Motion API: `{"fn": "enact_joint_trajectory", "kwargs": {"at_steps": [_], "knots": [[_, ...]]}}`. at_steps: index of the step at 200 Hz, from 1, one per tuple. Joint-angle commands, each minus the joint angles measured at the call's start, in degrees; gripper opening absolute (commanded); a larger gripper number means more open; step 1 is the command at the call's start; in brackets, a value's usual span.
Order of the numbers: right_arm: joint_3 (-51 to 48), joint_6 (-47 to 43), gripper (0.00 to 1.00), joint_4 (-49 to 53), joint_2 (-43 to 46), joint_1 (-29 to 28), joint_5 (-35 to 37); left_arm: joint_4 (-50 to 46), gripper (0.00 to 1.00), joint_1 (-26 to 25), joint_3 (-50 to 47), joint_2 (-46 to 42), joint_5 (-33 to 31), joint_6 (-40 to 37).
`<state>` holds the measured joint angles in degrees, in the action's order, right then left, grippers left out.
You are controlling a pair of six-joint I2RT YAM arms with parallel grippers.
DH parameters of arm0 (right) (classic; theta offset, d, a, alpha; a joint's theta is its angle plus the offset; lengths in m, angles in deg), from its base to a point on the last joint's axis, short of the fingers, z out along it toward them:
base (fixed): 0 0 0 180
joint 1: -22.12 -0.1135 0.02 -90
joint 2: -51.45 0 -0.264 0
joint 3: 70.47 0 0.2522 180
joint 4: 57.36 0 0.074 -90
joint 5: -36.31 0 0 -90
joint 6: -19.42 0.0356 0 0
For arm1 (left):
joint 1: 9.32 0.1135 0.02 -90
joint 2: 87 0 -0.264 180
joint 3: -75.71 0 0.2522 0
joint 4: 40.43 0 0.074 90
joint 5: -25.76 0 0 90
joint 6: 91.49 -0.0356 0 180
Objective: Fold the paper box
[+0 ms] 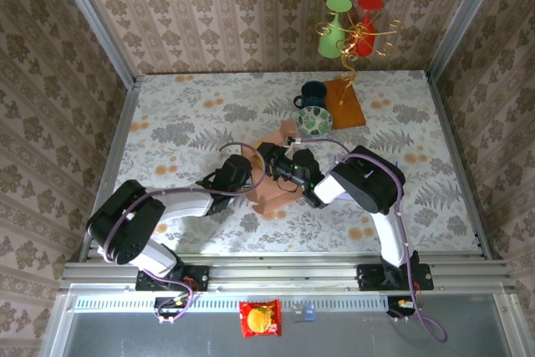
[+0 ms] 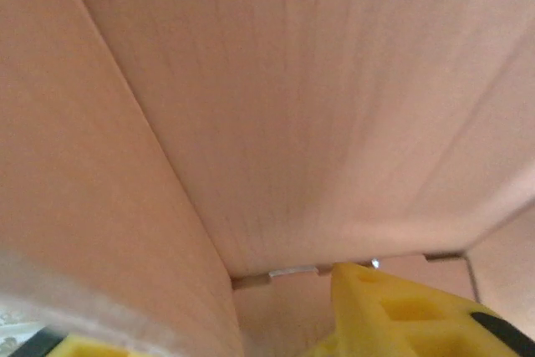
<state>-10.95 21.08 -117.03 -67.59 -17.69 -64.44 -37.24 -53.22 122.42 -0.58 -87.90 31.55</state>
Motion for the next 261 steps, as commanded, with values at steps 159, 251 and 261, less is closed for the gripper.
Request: {"fn": "enact_joint_trajectory", "kwargs": {"at_steps": [159, 251, 261], "knots": [[19.1, -33.5, 0.59, 86.8, 48.9, 28.7, -17.1, -23.1, 0.0, 20.2, 21.9, -4.9, 44.0, -0.4], [33.3, -56.8, 0.47, 103.9, 40.0, 33.8, -26.5, -17.7, 0.0, 25.2, 31.9, 9.8, 72.2, 4.3], [34.3, -60.6, 0.45, 106.3, 38.0, 33.8, -27.3, -20.0, 0.0, 25.0, 33.4, 10.6, 72.5, 2.7]]}}
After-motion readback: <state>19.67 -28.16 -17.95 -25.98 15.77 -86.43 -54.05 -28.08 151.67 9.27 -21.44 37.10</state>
